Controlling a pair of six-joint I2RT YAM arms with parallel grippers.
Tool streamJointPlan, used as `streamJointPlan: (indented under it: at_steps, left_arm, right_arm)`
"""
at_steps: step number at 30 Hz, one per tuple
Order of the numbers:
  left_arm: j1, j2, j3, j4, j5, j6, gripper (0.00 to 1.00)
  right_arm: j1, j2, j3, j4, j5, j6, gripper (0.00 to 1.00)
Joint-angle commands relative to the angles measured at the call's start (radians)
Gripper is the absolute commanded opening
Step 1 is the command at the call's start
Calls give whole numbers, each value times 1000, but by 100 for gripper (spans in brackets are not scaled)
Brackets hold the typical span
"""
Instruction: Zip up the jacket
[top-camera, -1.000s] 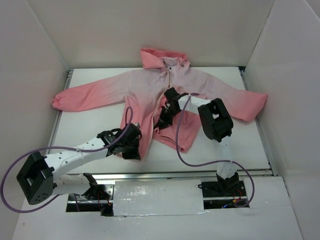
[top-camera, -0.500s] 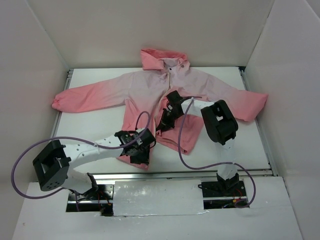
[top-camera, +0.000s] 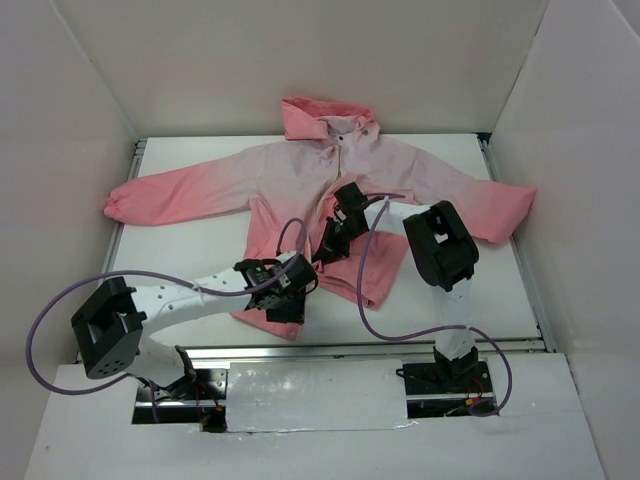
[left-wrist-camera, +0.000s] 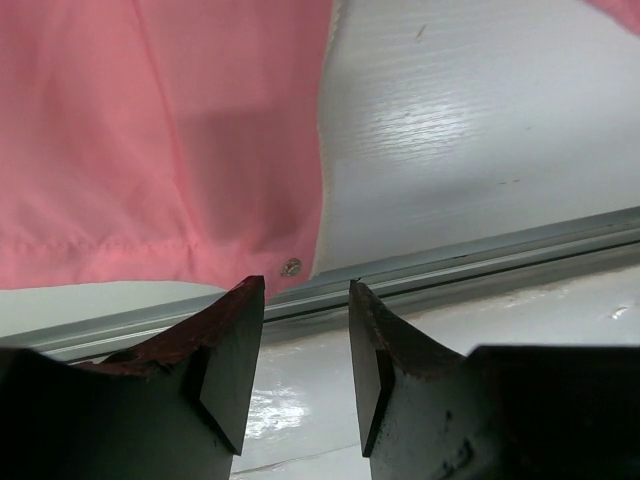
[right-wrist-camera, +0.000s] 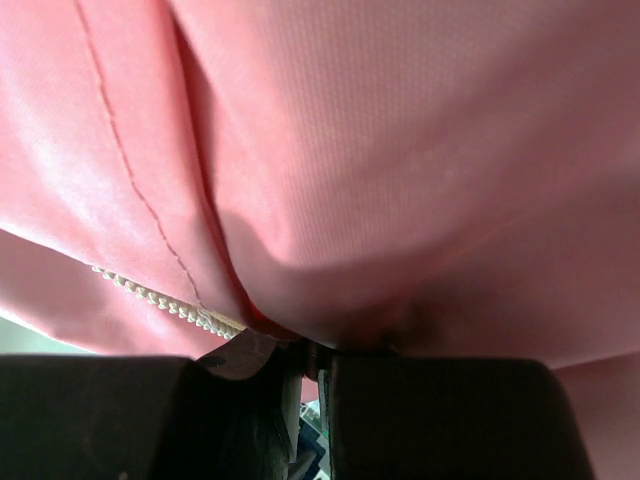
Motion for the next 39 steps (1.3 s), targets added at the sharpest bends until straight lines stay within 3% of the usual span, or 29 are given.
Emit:
streamJointPlan:
  at_steps: [1,20,39]
  left_arm:
    - [-7,34,-4,16,13,22,52]
    - [-13,177,-86,106,22,14,53]
    - [-51,185,21,10,1,8,57]
  right_arm:
    - [2,33,-64,-58,162,-61,0]
    - [2,1,-107,-2,118,-58,0]
    - [5,7,-134,13,115,-56,0]
